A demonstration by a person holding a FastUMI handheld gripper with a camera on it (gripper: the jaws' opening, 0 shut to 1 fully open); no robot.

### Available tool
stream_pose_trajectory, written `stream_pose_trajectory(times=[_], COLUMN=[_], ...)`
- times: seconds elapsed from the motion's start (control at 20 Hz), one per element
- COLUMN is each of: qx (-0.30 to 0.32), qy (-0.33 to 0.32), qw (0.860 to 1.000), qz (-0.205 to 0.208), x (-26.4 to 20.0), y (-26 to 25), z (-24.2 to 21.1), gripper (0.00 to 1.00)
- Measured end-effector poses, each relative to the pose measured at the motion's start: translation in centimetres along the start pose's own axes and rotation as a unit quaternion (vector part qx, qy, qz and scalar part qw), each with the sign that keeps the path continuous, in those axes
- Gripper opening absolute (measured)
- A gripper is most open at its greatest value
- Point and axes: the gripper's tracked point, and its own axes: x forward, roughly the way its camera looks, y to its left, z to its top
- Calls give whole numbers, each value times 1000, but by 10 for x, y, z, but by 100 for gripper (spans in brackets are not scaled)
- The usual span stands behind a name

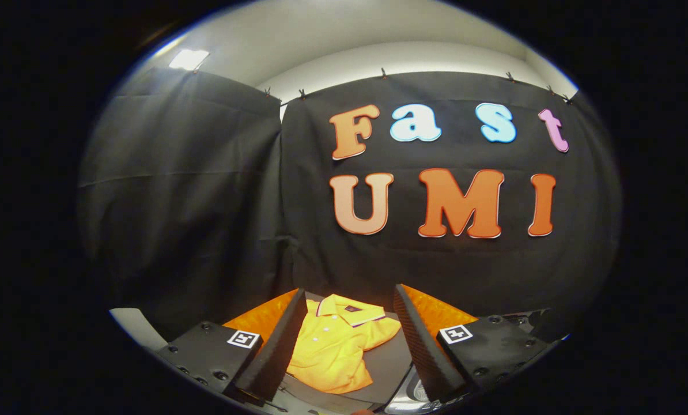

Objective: Put the clothes into the washing machine and then close the washing machine lid.

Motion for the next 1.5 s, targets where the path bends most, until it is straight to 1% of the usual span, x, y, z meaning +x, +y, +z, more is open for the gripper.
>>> stream_pose_trajectory(times=[0.05,0.15,0.25,0.3,0.4,0.55,0.65,0.7,0.8,0.95,1.05,1.1,1.2,1.4,1.45,1.5], qx=[4,15,32,38,46,64,91,107,118,103,95,81,51,29,23,22], qy=[15,59,110,139,194,264,299,308,321,337,357,344,334,320,322,326], qw=[1000,998,992,988,978,962,950,945,940,936,929,935,941,947,946,945], qz=[6,36,58,61,59,33,18,15,6,-18,-19,-18,-14,18,20,20], x=[15,43,71,84,109,132,143,147,149,151,154,157,154,155,154,152], y=[11,35,55,58,64,61,58,54,43,34,36,36,35,32,30,27], z=[-5,-21,-44,-60,-87,-125,-147,-152,-159,-173,-192,-189,-182,-176,-176,-176], gripper=[98,98,98,98,98,98,98,98,98,98,98,98,98,97,94,82])
